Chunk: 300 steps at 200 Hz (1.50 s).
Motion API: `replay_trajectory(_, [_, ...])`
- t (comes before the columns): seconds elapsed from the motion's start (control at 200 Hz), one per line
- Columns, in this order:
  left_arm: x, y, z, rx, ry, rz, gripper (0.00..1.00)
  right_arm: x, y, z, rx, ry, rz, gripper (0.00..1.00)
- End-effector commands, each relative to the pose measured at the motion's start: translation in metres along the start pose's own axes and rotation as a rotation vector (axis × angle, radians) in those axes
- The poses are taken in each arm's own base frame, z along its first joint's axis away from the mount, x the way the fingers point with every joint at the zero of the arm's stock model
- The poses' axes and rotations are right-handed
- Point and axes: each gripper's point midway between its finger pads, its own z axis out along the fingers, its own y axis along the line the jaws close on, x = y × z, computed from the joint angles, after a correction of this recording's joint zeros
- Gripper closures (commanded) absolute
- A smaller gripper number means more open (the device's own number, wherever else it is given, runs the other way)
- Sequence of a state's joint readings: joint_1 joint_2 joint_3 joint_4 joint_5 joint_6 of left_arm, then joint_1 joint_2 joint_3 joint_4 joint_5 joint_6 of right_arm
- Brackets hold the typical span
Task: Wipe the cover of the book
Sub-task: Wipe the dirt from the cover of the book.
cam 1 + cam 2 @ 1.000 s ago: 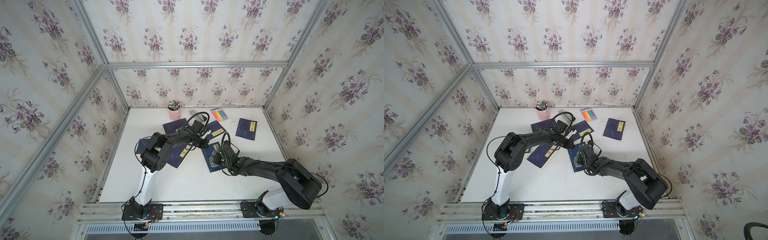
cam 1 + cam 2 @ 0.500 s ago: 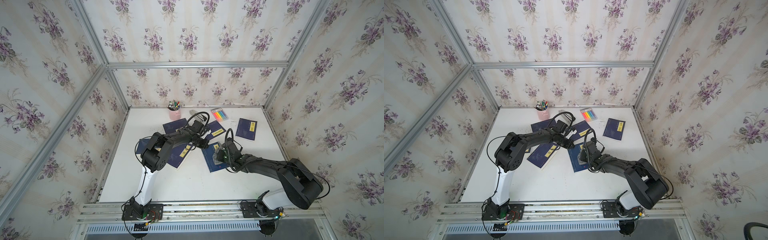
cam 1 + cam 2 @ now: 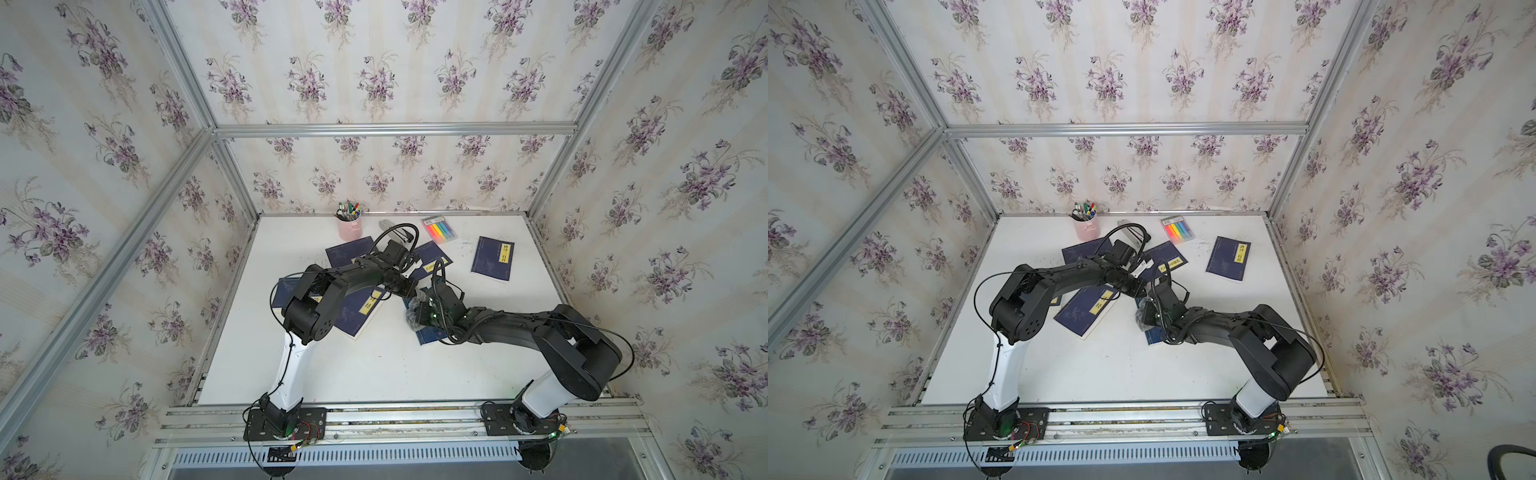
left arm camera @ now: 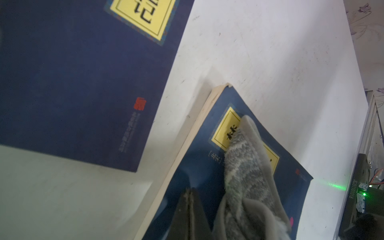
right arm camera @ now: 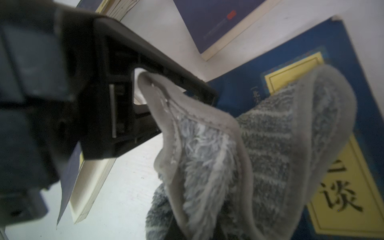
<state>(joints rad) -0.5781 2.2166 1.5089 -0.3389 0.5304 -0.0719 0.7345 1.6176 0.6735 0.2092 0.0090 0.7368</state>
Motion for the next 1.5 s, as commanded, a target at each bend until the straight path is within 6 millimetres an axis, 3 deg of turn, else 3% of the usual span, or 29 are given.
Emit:
replay_trajectory(0.0, [0.086,0.050,0.009,-0.234,0.297,-0.101,1.00,-0.004,0.000,0.005,0.012,-0.014,0.015,1.00])
replay_trajectory(0.13, [0.086,0.049,0.008,-0.236,0.297,-0.100,1.00,-0.011,-0.026,0.002,0.109,-0.028,0.041,1.00])
replay_trajectory(0.285, [0.086,0.050,0.008,-0.238,0.297,-0.098,1.00,-0.022,-0.064,-0.016,0.156,-0.065,0.112,1.00])
replay_trajectory(0.41, [0.086,0.050,0.008,-0.237,0.296,-0.098,1.00,-0.031,-0.075,-0.028,0.202,-0.093,0.090,1.00])
replay_trajectory(0.56, [0.086,0.050,0.009,-0.235,0.298,-0.099,1.00,-0.033,-0.057,-0.023,0.119,-0.073,0.086,1.00])
replay_trajectory(0.919, [0.086,0.050,0.009,-0.234,0.301,-0.101,1.00,-0.002,0.009,0.013,-0.025,0.022,0.027,1.00])
replay_trajectory(1.024, [0.086,0.050,0.009,-0.234,0.301,-0.099,1.00,0.001,0.017,0.019,-0.059,0.037,0.035,1.00])
replay_trajectory(1.199, [0.087,0.050,0.009,-0.237,0.301,-0.098,1.00,-0.010,-0.012,0.015,0.028,0.012,0.067,1.00])
replay_trajectory(1.354, [0.086,0.050,0.009,-0.237,0.299,-0.096,1.00,-0.025,-0.053,-0.004,0.053,-0.030,0.170,1.00])
replay_trajectory(1.404, [0.086,0.050,0.009,-0.235,0.297,-0.096,1.00,-0.027,-0.057,-0.011,0.060,-0.041,0.161,1.00])
replay_trajectory(1.424, [0.086,0.050,0.009,-0.234,0.297,-0.095,1.00,-0.036,-0.069,-0.015,0.085,-0.063,0.182,1.00])
replay_trajectory(1.494, [0.085,0.050,0.009,-0.236,0.291,-0.097,1.00,-0.041,-0.071,-0.022,0.106,-0.082,0.158,1.00])
